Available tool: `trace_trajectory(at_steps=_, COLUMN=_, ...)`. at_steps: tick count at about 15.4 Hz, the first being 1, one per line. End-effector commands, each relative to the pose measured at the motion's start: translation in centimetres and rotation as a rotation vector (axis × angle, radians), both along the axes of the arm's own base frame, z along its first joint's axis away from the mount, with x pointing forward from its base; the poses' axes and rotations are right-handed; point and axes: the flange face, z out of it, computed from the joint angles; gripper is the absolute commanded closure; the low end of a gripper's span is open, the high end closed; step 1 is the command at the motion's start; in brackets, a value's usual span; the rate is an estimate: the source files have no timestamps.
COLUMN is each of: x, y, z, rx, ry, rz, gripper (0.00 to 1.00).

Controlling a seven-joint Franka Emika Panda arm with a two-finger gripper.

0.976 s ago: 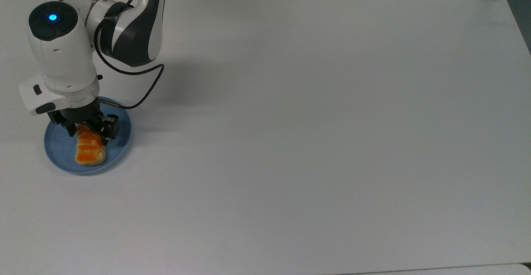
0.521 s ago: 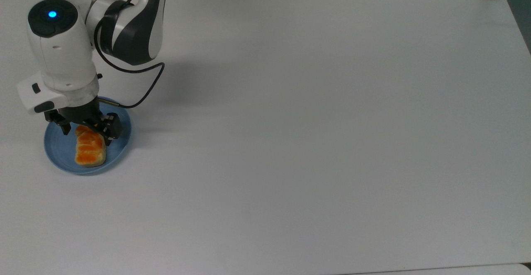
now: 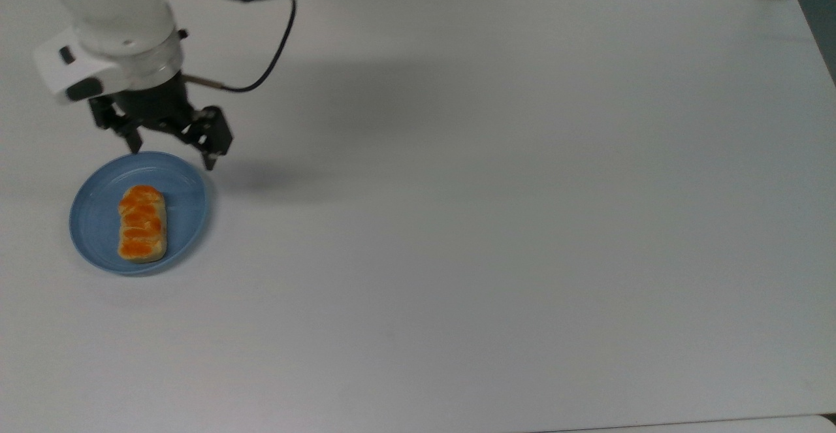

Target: Put the bread onto the plate

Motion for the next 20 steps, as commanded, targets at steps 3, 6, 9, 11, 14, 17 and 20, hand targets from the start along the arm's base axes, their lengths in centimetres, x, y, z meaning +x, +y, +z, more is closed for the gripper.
trace_trajectory(at_steps=3, x=-5.4, y=10.3, z=7.0, rx=0.031, ry=0.08, rz=0.025, gripper=0.0)
trace_trajectory(at_steps=6, x=-7.8, y=14.2, z=9.0, rx=0.032, ry=0.114, rz=0.032, gripper=0.0)
trace_trajectory(at_steps=9, x=-9.6, y=15.3, z=10.3, rx=0.03, ry=0.129, rz=0.042, gripper=0.0)
trace_trajectory(at_steps=11, x=-10.8, y=15.2, z=10.4, rx=0.029, ry=0.135, rz=0.053, gripper=0.0)
trace_trajectory(at_steps=14, x=-10.9, y=14.8, z=10.2, rx=0.03, ry=0.137, rz=0.049, gripper=0.0)
trace_trajectory(at_steps=17, x=-10.7, y=14.7, z=10.2, rx=0.03, ry=0.132, rz=0.048, gripper=0.0)
trace_trajectory(at_steps=20, x=-10.8, y=14.7, z=10.4, rx=0.03, ry=0.132, rz=0.047, gripper=0.0)
